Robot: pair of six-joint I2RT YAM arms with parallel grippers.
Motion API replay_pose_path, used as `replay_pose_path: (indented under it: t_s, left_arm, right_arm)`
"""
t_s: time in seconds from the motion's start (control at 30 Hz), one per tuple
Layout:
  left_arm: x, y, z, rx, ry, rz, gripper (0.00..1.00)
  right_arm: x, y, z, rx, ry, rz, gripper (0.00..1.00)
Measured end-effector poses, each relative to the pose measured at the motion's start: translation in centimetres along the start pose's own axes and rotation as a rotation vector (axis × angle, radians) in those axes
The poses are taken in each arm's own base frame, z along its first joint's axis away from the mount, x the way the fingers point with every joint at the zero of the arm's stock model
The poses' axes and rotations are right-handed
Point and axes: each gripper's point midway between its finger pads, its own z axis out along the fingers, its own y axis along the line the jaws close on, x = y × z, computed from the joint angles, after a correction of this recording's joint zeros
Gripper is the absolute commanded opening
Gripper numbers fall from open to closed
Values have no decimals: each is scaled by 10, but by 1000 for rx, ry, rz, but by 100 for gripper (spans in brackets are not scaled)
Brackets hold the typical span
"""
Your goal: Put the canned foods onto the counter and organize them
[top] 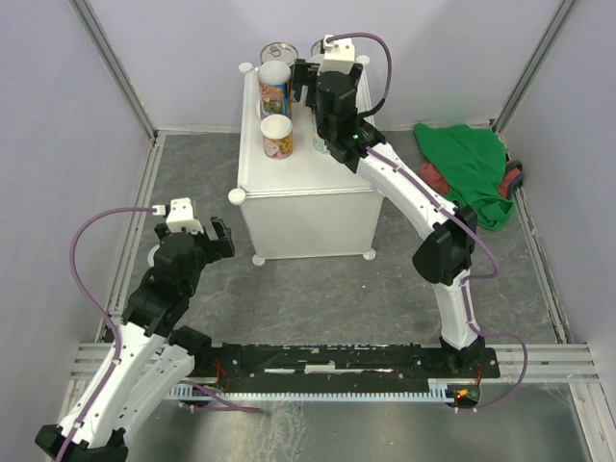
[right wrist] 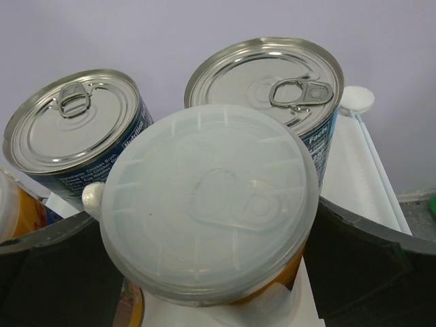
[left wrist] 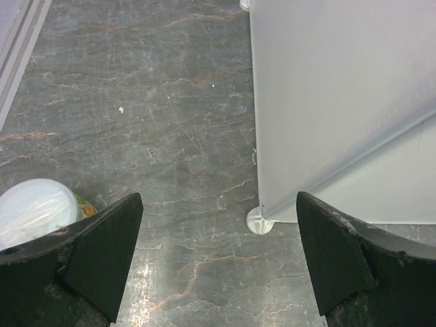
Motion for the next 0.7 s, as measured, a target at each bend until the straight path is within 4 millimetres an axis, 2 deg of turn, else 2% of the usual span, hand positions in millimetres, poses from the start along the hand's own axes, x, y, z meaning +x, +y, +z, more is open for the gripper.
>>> replay_pose_path:
  t_s: [0.7]
  left_arm:
    - [3,-2,6,-2,10,6,99]
  right_arm:
    - [1,3,3,-2,-3,2,99]
